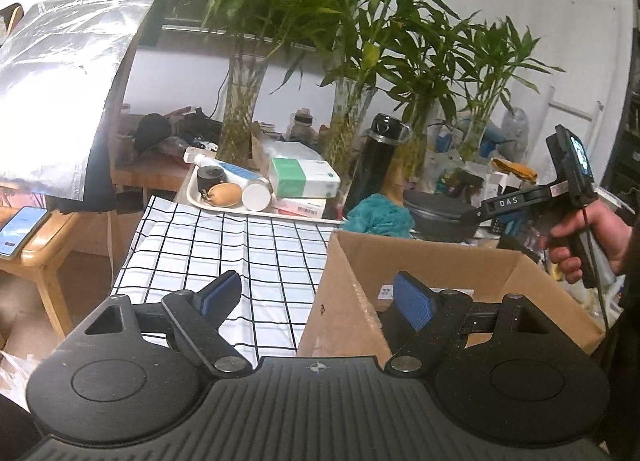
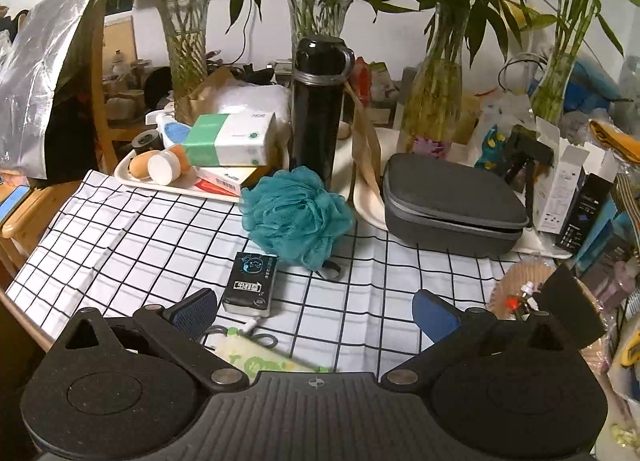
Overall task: Organize soft objects
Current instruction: 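Withdraw both tools from the box toward the black packet and bath puff, then grasp the small black printed packet with the right tool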
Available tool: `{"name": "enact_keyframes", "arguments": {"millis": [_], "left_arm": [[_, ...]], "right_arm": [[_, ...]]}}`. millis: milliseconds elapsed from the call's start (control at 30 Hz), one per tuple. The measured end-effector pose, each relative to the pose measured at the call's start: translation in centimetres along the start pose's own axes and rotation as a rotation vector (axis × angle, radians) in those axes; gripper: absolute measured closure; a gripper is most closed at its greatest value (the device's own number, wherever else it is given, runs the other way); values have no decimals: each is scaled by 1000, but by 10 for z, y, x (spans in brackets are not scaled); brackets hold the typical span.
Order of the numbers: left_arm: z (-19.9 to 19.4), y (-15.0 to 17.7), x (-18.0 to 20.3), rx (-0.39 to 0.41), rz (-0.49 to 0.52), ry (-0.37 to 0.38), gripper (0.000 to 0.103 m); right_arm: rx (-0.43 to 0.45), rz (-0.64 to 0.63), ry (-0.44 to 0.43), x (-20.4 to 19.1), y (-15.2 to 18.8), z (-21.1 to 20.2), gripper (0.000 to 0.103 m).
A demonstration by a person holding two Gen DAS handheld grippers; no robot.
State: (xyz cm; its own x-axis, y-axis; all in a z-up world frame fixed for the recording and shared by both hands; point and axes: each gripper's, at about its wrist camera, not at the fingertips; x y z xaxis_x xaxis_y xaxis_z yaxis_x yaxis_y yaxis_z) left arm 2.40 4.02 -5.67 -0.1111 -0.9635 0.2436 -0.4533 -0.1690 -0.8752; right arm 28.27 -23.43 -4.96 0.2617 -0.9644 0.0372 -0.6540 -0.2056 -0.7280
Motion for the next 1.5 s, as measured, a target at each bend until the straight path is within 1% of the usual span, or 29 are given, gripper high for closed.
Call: {"name": "enact_keyframes", "arguments": {"millis": [167, 300, 400, 467, 733, 967, 1167, 1300, 1400, 1500], "left_arm": [[2, -5, -8, 2, -37, 5, 19], [5, -13, -18, 6, -91, -11, 19], [9, -21, -28, 8, -147, -3, 19], [14, -26, -30, 5, -157, 0, 19], [50, -43, -34, -9, -94, -17, 19], [84, -59, -34, -23, -59, -31, 19], [119, -70, -37, -44, -43, -22, 19], [144, -70, -40, -72, -31, -17, 19], [156, -66, -42, -83, -13, -23, 19], [163, -60, -45, -100, -19, -21, 19]], "right_arm": [[-10, 25, -20, 6, 1, 2, 0], [-24, 45, -40, 13, 4, 3, 0], [-27, 51, -42, 20, 7, 4, 0], [-34, 46, -41, 24, 9, 7, 0], [-49, 55, -39, 34, 16, 13, 0], [-41, 64, -50, 39, 18, 11, 0], [-41, 67, -48, 40, 22, 12, 0], [-33, 54, -44, 39, 23, 13, 0], [-19, 56, -51, 40, 23, 12, 0], [5, 52, -53, 43, 22, 11, 0]]}}
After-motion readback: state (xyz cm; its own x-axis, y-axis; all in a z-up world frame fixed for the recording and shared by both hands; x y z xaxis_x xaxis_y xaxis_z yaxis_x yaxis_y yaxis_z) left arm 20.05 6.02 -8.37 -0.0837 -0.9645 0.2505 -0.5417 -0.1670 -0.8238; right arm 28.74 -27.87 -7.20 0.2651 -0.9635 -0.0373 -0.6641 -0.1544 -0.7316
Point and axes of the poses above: each gripper's, at about its wrist camera, not at the fingertips, and z roughly the way its jaws point, x to its right, y to its underside, and after that the axes turned 4 degrees about y, right-handed
